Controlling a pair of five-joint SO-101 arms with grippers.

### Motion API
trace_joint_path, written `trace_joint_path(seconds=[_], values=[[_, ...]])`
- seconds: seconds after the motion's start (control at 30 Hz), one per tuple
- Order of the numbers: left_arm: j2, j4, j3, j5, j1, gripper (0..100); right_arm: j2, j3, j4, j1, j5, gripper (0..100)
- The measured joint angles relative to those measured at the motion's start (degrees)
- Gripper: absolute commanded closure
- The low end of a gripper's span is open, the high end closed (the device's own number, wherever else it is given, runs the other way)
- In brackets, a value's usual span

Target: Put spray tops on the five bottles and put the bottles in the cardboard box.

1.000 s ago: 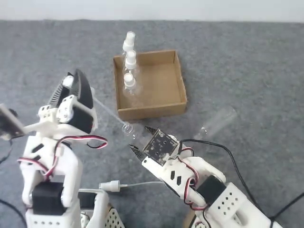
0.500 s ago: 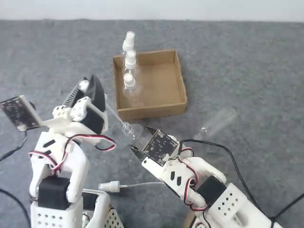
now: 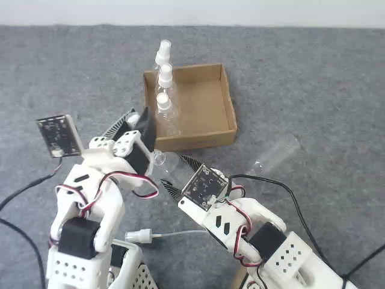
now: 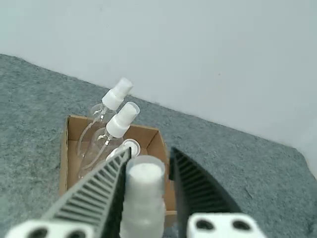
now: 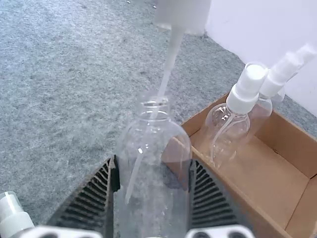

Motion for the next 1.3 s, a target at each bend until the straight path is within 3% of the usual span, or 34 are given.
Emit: trace_joint_path(seconds=[0.47, 1.07, 1.3], values=[[0.00, 3.69, -0.53, -2.46, 0.00, 75, 0.00, 0.00, -3.60, 2.29, 0.09, 99.1], [0.00, 3.69, -3.87, 0.88, -18.90, 75, -1.41, 0.00, -3.60, 4.31, 0.09, 99.1], [0.09, -2.29, 2.73, 1.05, -19.43, 75, -12.22, 0.00, -2.99, 4.66, 0.09, 99.1]])
